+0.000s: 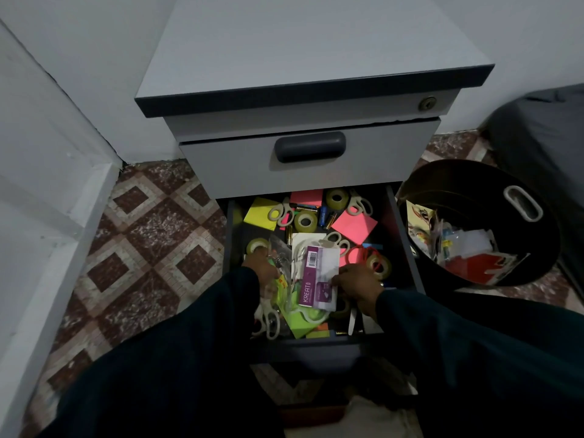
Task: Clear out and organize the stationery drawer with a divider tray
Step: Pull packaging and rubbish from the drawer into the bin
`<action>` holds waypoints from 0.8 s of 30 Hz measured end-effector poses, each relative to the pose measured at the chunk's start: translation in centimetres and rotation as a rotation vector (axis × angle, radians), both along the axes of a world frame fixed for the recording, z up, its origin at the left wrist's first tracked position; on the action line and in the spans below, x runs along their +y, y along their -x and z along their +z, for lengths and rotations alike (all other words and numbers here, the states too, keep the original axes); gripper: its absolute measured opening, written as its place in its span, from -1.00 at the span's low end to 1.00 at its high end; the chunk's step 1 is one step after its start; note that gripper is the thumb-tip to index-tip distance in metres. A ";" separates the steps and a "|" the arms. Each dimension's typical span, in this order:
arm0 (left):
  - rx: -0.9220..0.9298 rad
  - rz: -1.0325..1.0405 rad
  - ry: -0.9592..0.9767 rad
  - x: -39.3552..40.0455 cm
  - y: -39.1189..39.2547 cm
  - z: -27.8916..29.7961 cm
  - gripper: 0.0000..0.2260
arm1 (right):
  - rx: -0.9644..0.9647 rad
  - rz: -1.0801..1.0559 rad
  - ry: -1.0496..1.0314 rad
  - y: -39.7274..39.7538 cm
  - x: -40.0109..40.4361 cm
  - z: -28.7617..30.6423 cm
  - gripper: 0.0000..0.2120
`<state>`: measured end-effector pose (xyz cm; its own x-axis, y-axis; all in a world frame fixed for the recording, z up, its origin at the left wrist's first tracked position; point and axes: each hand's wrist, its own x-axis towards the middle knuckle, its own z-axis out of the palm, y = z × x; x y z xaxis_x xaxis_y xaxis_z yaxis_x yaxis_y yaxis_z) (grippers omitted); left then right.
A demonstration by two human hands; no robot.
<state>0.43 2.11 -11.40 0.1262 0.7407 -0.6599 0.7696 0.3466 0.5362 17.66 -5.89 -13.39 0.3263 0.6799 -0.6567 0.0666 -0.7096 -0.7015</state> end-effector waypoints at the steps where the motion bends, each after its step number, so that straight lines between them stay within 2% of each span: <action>1: -0.055 0.027 0.048 0.0 -0.1 -0.1 -0.57 | 0.005 0.008 -0.009 0.1 0.0 0.2 -0.81; 3: -0.189 0.164 0.184 0.0 -0.2 0.0 -0.60 | 0.007 0.047 -0.024 0.2 0.0 0.3 -0.83; 6: -0.285 0.305 0.299 -0.1 -0.2 0.1 -0.62 | 0.057 0.075 -0.069 0.4 0.1 0.2 -0.92; 8: -0.302 0.306 0.304 -0.1 -0.2 -0.1 -0.60 | 0.116 0.036 -0.058 0.4 0.2 -0.1 -0.69; 10: -0.300 0.296 0.288 -0.1 0.0 -0.4 -0.55 | 0.177 0.015 -0.054 0.7 0.0 0.2 -0.61; 14: -0.308 0.278 0.283 -0.2 0.1 -0.6 -0.51 | 0.153 0.200 -0.024 0.9 -0.3 0.6 -0.83; 16: -0.303 0.262 0.285 -0.1 0.1 -0.8 -0.51 | 0.129 0.269 -0.017 0.8 -0.5 0.3 -0.83; 20: -0.273 0.218 0.245 0.0 0.2 -0.6 -0.51 | 0.079 0.219 -0.034 0.4 -0.2 0.2 -0.82; 24: -0.240 0.181 0.109 -0.1 0.1 0.5 -0.56 | 0.111 0.134 -0.039 -0.6 0.0 1.2 -0.86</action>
